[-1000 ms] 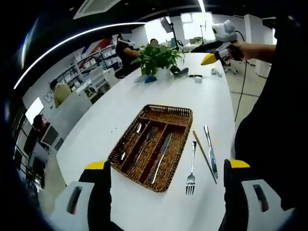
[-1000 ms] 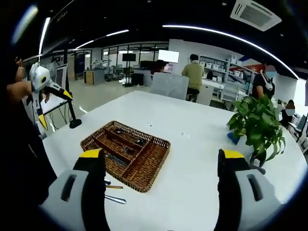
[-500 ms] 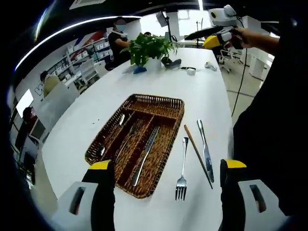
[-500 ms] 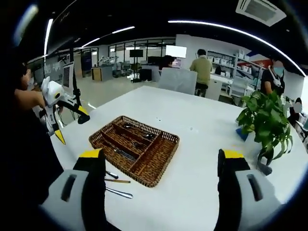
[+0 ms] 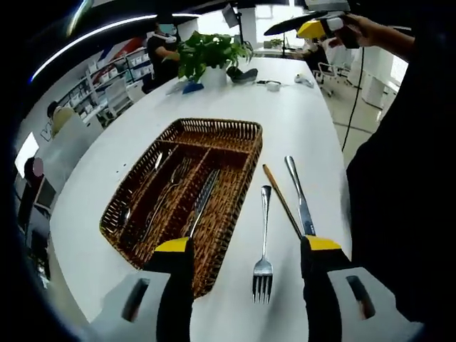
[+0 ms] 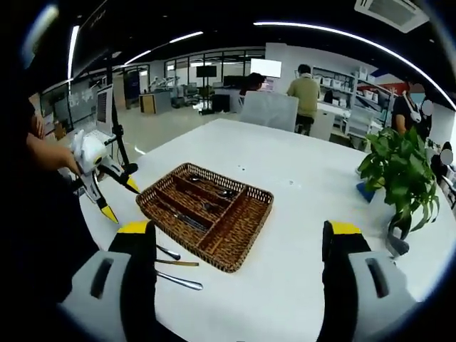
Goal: Arrange the knives, forks, and spoons in their matching storage slots by inserting each utensil handle-first until every utensil is classified and aligned in the correct compartment
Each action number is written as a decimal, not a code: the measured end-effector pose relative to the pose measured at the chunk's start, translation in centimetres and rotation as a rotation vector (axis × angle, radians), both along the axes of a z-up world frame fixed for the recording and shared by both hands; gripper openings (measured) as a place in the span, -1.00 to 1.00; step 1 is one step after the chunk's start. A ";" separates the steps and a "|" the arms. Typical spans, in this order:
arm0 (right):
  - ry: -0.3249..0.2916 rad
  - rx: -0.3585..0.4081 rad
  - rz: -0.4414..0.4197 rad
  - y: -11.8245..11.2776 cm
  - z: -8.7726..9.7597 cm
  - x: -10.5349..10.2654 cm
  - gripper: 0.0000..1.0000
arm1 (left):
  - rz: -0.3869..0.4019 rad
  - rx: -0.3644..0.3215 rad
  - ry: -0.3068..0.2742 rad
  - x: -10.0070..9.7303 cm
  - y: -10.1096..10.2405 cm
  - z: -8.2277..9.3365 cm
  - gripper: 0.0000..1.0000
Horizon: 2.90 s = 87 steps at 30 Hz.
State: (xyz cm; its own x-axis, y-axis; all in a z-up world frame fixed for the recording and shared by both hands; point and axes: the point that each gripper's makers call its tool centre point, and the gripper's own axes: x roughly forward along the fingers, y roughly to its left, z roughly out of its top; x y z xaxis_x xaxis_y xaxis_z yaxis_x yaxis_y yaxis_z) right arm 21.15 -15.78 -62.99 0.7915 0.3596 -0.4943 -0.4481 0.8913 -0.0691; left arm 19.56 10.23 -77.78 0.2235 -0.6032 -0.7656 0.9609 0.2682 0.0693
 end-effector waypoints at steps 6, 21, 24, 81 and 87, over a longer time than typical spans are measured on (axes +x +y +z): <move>0.007 0.003 -0.008 0.0 -0.3 -0.4 1.00 | -0.021 0.008 -0.001 -0.1 -0.9 -1.9 -0.14; 0.017 0.012 -0.046 -1.7 -0.3 -2.5 1.00 | -0.052 0.002 0.021 -0.8 -3.0 -7.5 -0.43; 0.011 0.009 -0.047 -1.9 -0.1 -2.5 1.00 | -0.057 0.016 0.052 -1.3 -2.9 -8.4 -0.47; 0.001 0.022 0.020 -0.3 0.2 -2.0 1.00 | -0.230 -0.015 0.011 -1.5 -3.4 -3.0 -0.98; -0.001 0.024 0.016 -0.2 0.2 -2.1 1.00 | -0.227 -0.054 0.013 -0.5 -3.8 0.1 -0.98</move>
